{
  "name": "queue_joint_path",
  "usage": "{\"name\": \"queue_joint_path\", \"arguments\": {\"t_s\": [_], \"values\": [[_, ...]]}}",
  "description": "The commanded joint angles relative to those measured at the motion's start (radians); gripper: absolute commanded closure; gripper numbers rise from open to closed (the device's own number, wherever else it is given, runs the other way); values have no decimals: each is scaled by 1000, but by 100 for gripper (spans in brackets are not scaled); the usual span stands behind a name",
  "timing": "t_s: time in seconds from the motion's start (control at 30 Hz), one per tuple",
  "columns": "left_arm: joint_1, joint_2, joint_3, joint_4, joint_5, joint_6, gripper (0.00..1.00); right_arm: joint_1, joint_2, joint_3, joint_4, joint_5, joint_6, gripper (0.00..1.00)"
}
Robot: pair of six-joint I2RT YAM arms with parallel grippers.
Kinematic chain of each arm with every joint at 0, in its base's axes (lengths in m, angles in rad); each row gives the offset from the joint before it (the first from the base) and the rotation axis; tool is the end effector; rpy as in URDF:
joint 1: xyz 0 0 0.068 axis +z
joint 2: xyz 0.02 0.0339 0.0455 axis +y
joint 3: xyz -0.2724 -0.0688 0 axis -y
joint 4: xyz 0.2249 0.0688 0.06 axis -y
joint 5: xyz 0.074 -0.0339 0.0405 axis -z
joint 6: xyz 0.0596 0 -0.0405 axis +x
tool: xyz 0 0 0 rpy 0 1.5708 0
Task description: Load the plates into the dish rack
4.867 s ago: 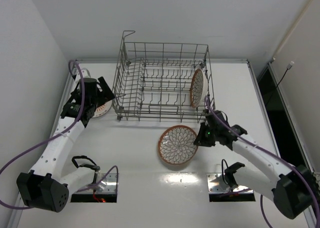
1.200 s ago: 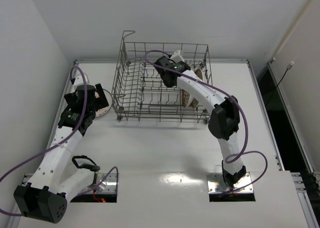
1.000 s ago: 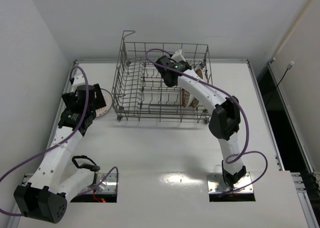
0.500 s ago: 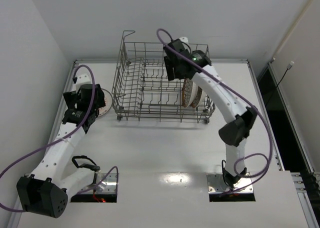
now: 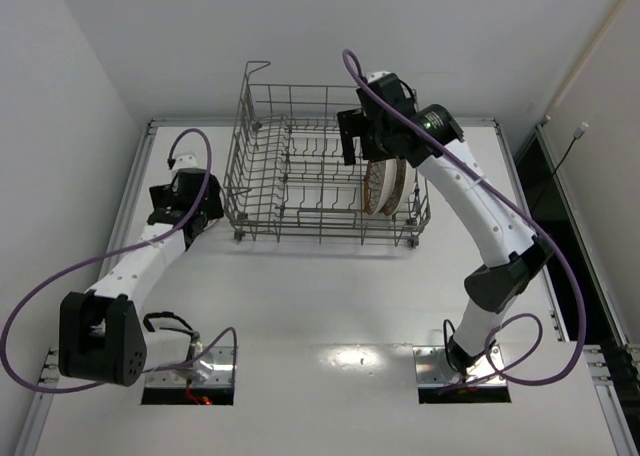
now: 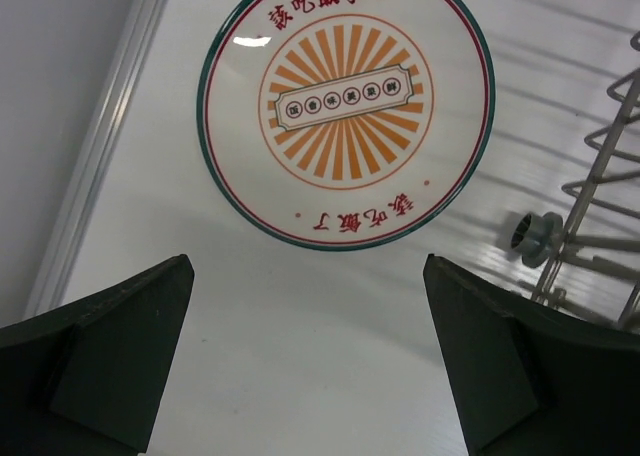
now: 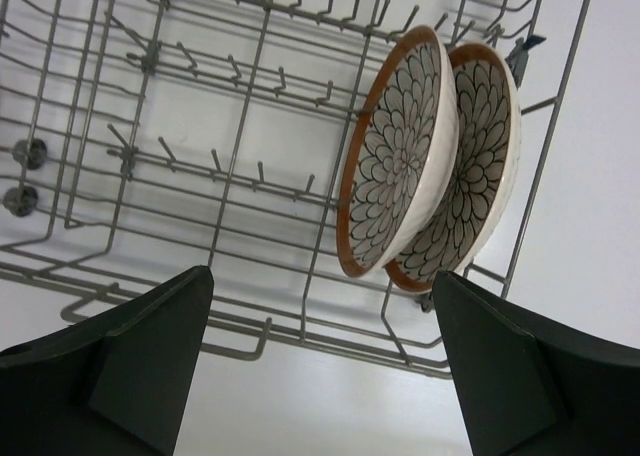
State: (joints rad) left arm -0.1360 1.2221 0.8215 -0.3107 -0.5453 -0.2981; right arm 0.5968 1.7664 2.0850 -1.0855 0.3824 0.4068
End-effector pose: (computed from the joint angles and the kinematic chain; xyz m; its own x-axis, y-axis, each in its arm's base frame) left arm 0.2539 -0.0035 0.2555 -0.5380 -0.1798 -0.8236 -0.4513 0.8866 0.1012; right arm 0.3110 0.1844 0.4184 -0.6455 0.0052 -0.7638 -0.0476 0.9978 0.0471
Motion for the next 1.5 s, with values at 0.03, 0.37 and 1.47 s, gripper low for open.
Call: {"name": "queue_joint_path", "arguments": {"t_s": [0.03,0.37,1.47], "values": [[70,82,70,101,119,-79,0,-17,-82,-23,12,-24,-10,11],[104,431,278,151,309,-145,0,-48,-101,-32,-7,-14,-10,10],[114,729,355,190,285,-53,4,-112,-53,52,-120,-51,29,10]]}}
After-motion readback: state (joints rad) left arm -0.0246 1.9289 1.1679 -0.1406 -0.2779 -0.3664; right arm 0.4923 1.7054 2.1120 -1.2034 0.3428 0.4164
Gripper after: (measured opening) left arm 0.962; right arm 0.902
